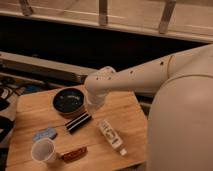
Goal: Knock the bottle over
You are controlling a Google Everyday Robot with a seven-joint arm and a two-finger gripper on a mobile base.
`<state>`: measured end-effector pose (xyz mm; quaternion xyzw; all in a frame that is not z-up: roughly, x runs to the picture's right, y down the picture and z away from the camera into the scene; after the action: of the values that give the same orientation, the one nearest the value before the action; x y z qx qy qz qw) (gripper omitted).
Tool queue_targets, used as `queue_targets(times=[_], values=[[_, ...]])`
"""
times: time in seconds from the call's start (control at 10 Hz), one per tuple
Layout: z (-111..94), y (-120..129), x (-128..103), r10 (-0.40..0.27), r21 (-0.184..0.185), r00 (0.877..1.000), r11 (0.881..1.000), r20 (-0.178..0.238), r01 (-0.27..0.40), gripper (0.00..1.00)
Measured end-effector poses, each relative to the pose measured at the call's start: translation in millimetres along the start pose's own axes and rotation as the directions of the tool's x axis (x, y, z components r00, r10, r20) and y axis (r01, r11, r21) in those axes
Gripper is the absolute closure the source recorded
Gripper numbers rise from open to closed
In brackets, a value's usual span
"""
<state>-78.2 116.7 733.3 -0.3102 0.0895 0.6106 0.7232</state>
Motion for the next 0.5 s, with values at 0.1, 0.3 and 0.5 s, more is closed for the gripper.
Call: queue_targets(times=[0.1, 0.3, 0.5], values=[[0, -4, 7, 0.006, 0.004, 1.0, 1.0, -0.011, -0.006, 0.86], [1, -12, 17, 0.031, 0.016, 0.999, 0.999, -0.018, -0.03, 0.86], [5, -9, 21, 0.045, 0.021, 0.999, 0.999, -0.027, -0.044, 0.86]])
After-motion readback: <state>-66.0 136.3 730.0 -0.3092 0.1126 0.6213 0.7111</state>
